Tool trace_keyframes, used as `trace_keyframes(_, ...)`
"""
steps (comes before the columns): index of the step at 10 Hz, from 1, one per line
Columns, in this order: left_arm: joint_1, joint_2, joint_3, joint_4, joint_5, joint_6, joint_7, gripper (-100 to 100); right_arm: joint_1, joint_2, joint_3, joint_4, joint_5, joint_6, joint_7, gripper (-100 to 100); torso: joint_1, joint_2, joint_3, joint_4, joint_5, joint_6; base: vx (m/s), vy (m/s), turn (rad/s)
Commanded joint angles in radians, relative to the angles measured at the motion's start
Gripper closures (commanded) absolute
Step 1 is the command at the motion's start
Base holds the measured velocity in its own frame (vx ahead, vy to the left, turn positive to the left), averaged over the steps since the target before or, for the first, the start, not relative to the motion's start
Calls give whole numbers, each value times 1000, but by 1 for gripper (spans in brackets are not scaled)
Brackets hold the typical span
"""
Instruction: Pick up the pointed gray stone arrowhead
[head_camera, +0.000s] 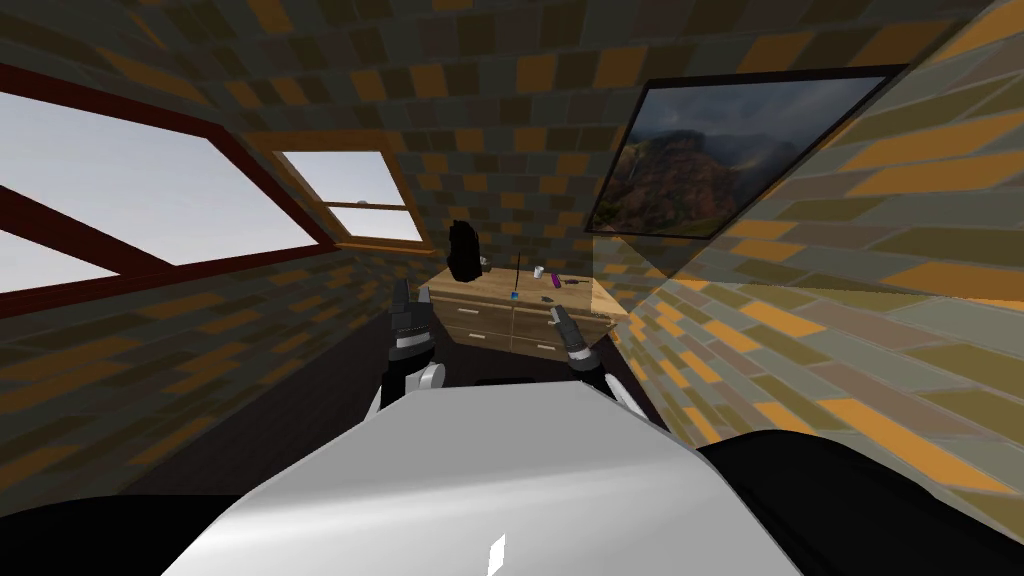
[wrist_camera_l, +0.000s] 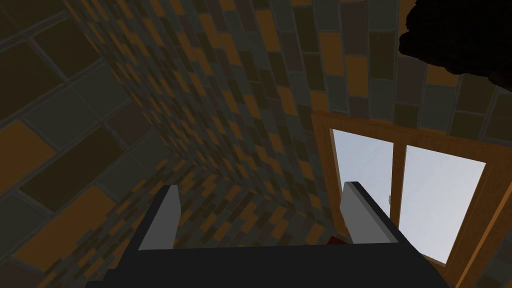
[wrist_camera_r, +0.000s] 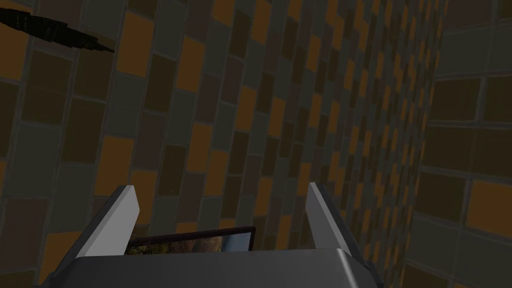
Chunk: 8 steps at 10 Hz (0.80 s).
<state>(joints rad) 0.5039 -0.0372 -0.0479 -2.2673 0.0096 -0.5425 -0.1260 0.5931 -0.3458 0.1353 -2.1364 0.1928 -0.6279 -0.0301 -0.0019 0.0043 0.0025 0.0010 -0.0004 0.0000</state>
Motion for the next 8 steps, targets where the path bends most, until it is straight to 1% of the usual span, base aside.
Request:
trace_keyframes(1, 0, 0, 0, 0, 0, 0, 0, 0, 13, -31, 18, -6, 25, 16, 7, -100, 0, 0, 0, 0, 0, 0, -52, -12, 59)
trace_keyframes(3, 0, 0, 0, 0, 0, 0, 0, 0, 31, -106, 51, 52, 89, 19, 19, -100, 0, -1, 0, 0, 0, 0, -70, -9, 137)
trace_keyframes(4, 0, 0, 0, 0, 0, 0, 0, 0, 31, -119, 51, 53, 94, 19, 19, -100, 1, 1, 0, 0, 0, 0, -62, -9, 38)
trace_keyframes(5, 0, 0, 0, 0, 0, 0, 0, 0, 39, -149, 67, 84, 128, 21, 25, -100, 1, 0, 0, 0, 0, 0, -44, -5, 68)
trace_keyframes(6, 0, 0, 0, 0, 0, 0, 0, 0, 39, -166, 67, 84, 128, 21, 25, -100, 1, -1, 0, 0, 0, 0, -35, -4, 52)
trace_keyframes(7, 0, 0, 0, 0, 0, 0, 0, 0, 46, -202, 84, 115, 162, 22, 32, -100, 1, -2, -1, 0, 0, 0, -46, -8, 92)
trace_keyframes(8, 0, 0, 0, 0, 0, 0, 0, 0, 46, -214, 84, 115, 162, 22, 32, -100, 1, -2, -1, 0, 0, 0, -43, -5, 53)
